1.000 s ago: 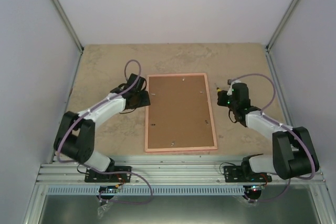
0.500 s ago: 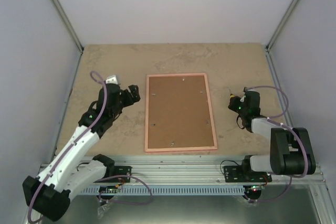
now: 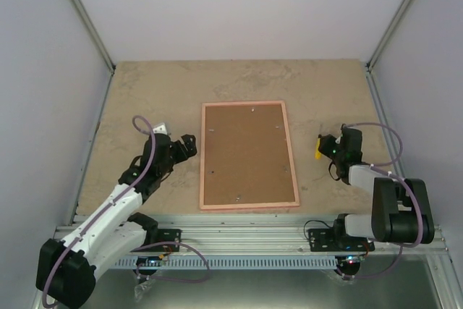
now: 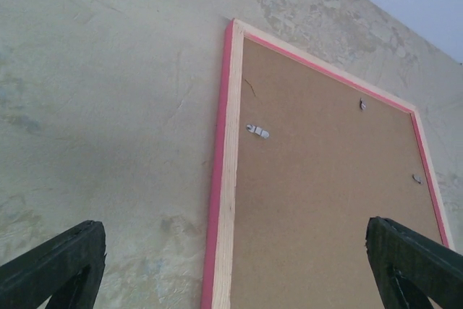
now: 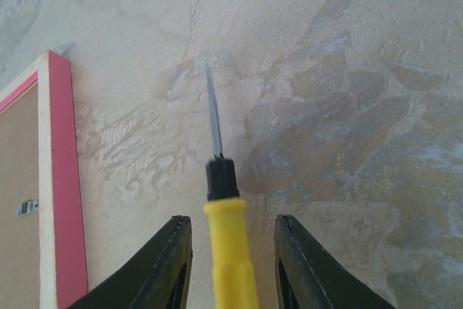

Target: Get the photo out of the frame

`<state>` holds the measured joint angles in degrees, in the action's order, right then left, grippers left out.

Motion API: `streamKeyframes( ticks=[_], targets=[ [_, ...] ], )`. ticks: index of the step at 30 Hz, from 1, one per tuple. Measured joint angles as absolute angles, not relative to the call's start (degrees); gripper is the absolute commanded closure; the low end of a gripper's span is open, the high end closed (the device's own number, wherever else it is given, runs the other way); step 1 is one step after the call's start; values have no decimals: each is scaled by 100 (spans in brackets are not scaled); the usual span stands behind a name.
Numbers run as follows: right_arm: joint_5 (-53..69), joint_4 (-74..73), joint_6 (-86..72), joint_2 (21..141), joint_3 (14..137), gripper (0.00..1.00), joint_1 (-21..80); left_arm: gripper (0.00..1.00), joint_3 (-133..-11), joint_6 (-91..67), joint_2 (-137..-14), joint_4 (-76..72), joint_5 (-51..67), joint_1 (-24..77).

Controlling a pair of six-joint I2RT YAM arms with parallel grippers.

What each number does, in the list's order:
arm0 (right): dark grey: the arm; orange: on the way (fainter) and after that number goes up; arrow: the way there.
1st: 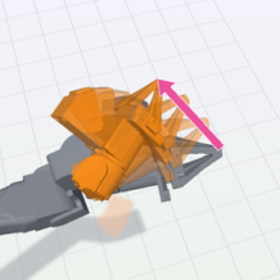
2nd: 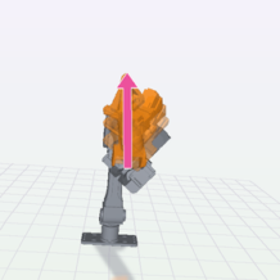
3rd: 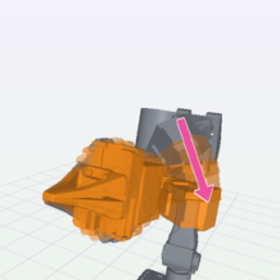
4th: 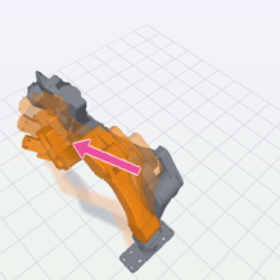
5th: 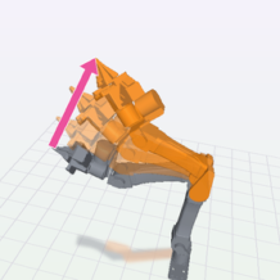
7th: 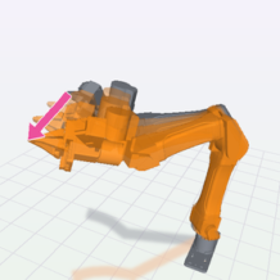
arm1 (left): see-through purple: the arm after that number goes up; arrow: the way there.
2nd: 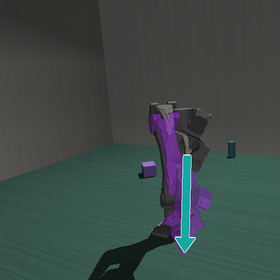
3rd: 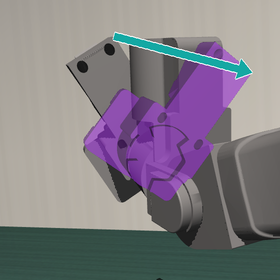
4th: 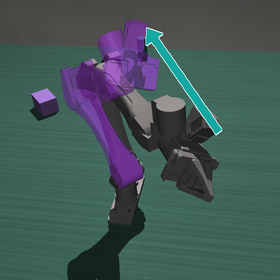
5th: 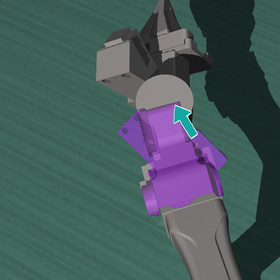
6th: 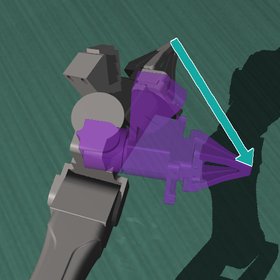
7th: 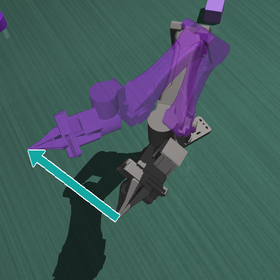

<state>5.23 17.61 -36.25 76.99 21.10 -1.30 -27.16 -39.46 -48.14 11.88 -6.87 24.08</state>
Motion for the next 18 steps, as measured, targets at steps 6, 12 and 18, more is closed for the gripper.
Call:
streamKeyframes(
  ticks=[6,12,18],
  targets=[
    [449,1529,-3577,7500,2112,56,-134,0,-2569,-3986,-4932,860,-598,2408],
    [495,1079,-3417,7148,2154,48,56,0,-2541,-4042,-5347,725,-357,2408],
    [746,541,-3076,7089,2545,47,760,1,-2543,-4077,-6182,681,148,2412]
  ],
)
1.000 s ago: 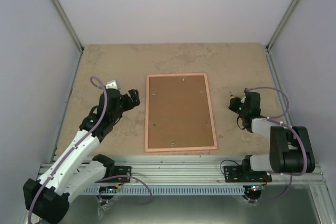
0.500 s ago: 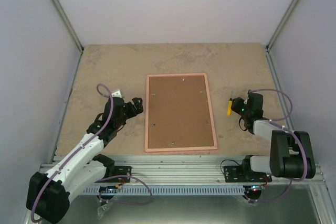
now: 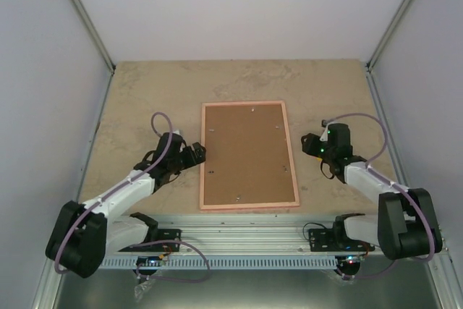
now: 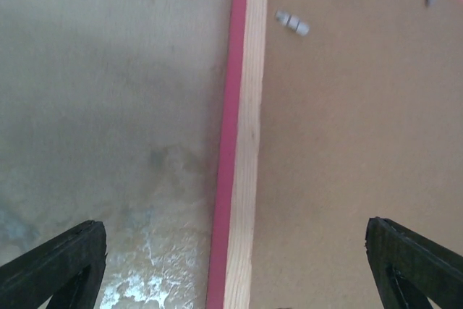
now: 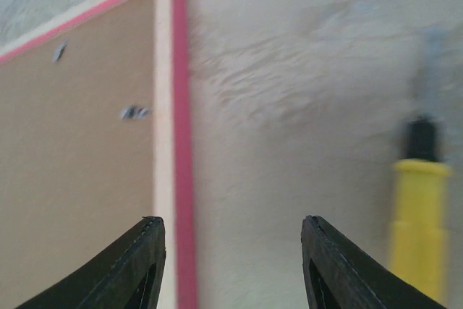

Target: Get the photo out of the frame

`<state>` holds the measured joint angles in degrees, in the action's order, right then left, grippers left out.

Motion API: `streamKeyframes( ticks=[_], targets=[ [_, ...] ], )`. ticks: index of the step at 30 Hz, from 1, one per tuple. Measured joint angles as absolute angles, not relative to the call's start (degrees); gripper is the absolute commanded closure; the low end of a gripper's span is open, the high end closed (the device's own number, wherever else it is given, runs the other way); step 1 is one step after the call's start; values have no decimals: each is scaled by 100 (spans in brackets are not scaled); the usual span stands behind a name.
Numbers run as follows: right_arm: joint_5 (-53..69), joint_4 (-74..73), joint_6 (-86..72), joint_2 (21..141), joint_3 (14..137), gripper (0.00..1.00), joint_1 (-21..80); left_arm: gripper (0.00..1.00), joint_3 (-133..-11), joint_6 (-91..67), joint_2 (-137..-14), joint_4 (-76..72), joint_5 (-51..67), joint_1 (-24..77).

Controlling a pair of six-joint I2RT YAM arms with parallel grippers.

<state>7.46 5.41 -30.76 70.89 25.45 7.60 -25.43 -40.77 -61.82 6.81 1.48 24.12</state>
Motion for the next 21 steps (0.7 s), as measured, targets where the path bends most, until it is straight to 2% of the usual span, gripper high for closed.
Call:
streamKeyframes(
  ticks=[8,21],
  targets=[
    [891,-165,-2698,7566,2995,46,1662,6,-2543,-4084,-6871,644,405,2766],
    [1173,-309,-2547,8412,3291,43,2075,8,-2790,-4077,-7666,169,576,3013]
  ],
)
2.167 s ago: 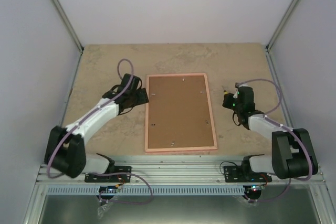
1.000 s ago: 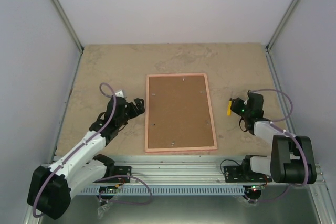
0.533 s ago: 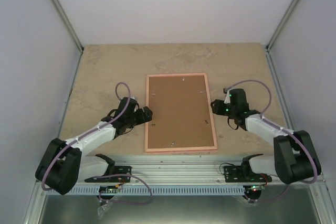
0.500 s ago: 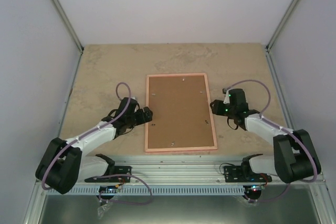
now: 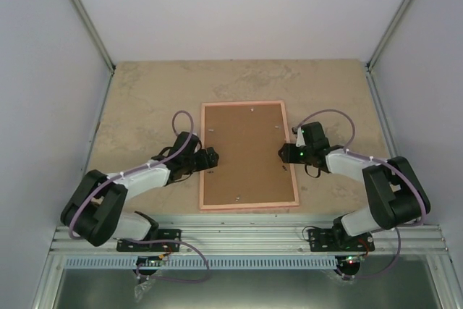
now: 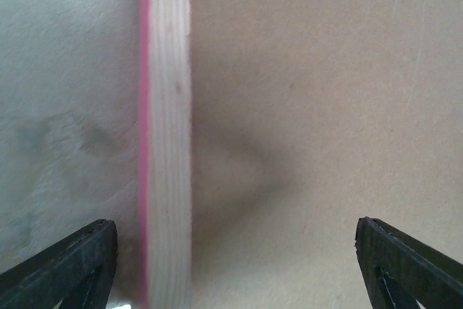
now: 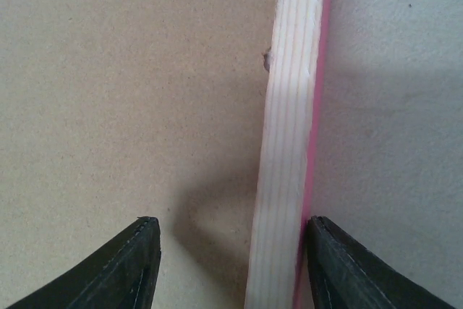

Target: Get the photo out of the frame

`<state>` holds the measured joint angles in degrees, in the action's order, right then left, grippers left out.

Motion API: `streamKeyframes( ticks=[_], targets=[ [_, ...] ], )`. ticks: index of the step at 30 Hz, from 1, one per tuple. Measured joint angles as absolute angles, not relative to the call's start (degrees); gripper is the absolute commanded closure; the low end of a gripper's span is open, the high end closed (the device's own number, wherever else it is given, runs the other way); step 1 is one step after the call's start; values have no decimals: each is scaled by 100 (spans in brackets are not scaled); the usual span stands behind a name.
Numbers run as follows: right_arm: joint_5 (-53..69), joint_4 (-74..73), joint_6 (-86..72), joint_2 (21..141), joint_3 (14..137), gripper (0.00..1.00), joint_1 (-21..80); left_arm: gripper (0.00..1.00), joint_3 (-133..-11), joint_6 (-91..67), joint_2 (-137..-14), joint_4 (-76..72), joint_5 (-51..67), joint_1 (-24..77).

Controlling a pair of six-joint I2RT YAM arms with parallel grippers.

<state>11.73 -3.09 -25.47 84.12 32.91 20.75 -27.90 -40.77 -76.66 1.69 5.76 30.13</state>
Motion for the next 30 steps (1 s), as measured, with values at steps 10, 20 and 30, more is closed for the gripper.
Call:
streamKeyframes(
  ticks=[10,20,30],
  targets=[
    [996,-305,-2467,9358,4261,42,1964,9,-3809,-3942,-8807,108,405,2906],
    [891,-263,-2399,10162,5234,36,1925,9,-4584,-3721,-9522,222,351,2475],
    [567,-506,-2211,8803,4556,28,2200,17,-3754,-3793,-8302,923,-10,2644]
  ],
)
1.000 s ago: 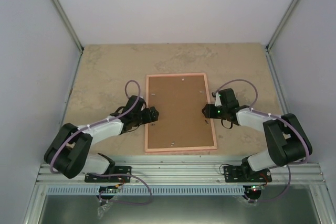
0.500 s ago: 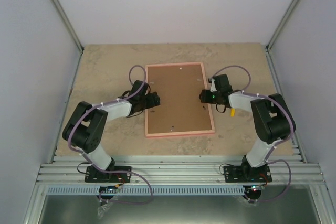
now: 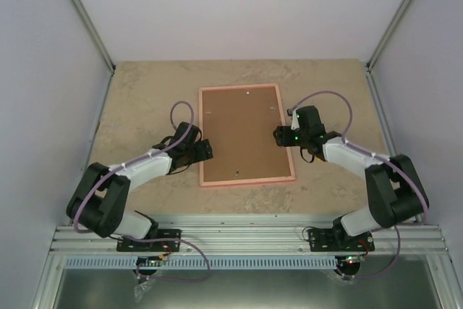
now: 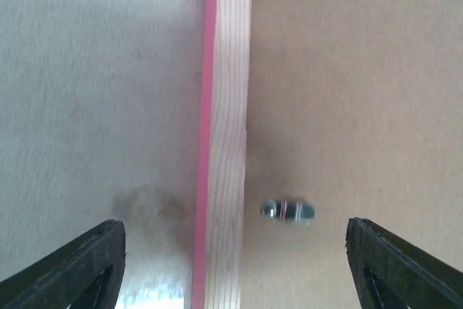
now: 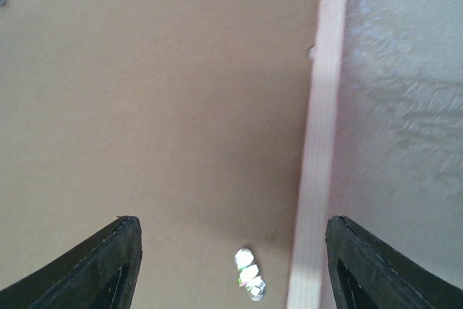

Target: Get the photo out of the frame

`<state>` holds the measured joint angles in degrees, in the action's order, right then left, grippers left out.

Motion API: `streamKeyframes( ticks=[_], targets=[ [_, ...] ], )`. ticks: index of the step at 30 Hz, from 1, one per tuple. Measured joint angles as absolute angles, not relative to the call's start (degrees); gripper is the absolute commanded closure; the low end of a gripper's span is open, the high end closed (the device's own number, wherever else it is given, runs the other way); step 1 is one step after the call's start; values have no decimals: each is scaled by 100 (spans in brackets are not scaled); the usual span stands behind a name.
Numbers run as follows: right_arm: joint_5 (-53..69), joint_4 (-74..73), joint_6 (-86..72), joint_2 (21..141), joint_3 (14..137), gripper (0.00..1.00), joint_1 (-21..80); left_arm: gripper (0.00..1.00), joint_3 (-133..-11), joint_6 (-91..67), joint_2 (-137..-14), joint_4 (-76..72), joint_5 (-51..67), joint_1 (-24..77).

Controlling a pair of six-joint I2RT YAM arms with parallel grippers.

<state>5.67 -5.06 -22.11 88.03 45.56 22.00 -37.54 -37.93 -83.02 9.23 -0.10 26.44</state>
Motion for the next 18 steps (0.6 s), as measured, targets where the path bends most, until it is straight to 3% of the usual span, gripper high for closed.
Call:
streamKeyframes(
  ticks=[18],
  targets=[
    [399,-740,-1949,7262,3669,20,3605,47,-3234,-4088,-7784,1435,-268,3251]
  ],
)
